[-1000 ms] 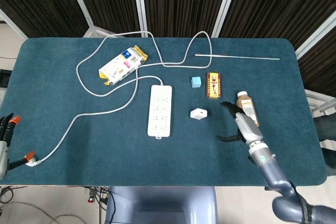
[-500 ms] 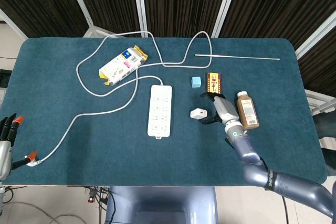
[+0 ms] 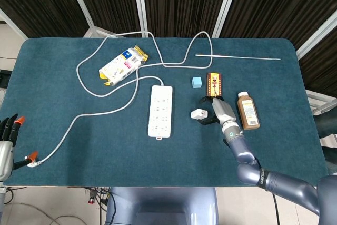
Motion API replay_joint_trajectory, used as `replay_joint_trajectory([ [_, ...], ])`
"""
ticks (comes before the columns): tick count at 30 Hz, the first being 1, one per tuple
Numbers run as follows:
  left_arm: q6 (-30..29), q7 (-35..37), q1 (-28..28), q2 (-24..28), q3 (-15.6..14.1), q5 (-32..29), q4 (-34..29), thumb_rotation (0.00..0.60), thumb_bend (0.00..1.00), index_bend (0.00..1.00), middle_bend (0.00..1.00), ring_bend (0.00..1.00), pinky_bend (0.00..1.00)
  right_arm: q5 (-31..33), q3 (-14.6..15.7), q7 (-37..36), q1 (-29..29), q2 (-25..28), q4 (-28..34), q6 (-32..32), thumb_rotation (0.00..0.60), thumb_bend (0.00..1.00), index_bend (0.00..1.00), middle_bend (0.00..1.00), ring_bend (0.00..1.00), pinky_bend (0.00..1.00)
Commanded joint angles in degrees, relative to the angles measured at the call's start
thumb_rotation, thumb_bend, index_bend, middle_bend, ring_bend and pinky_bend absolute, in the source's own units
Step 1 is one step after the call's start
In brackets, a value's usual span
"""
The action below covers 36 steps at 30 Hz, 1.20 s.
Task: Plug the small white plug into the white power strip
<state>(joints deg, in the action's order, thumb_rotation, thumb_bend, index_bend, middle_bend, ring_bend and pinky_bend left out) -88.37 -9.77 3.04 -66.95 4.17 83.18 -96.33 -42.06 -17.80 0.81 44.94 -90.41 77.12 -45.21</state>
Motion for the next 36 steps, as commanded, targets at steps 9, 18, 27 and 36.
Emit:
replay_joint_trajectory([
  [9,-0.01,-0.54,0.02,-0.11,0.02,-0.16,-0.09,0.600,0.13,0.11,0.00,0.00,0.00,-0.69,0.70,-0.29,0.29,-3.14,-4.82,0.83,0.600,0.29,0.36,0.30,0.20,0.00],
  [18,0.90,-0.94,0.38,-0.17,-0.10,-0.51,-0.13,0.600,0.13,0.11,0.00,0.00,0.00,-1.76,0.73,-0.02,0.38,-4.74,-6.85,0.69,0.600,0.30,0.38,0.34,0.23,0.00],
  [27,1.01,-1.20,0.44,-0.23,-0.13,-0.65,-0.14,0.600,0.13,0.11,0.00,0.00,0.00,-1.67,0.29,0.27,0.40,-5.53,-8.05,0.92,0.600,0.34,0.38,0.41,0.25,0.00],
  [36,1.45,-1.94,0.67,-0.54,-0.23,-0.85,-0.11,0.600,0.13,0.11,0.00,0.00,0.00,-2.00,0.03,0.29,0.33,-5.34,-8.09,1.52,0.600,0.39,0.40,0.44,0.25,0.00],
])
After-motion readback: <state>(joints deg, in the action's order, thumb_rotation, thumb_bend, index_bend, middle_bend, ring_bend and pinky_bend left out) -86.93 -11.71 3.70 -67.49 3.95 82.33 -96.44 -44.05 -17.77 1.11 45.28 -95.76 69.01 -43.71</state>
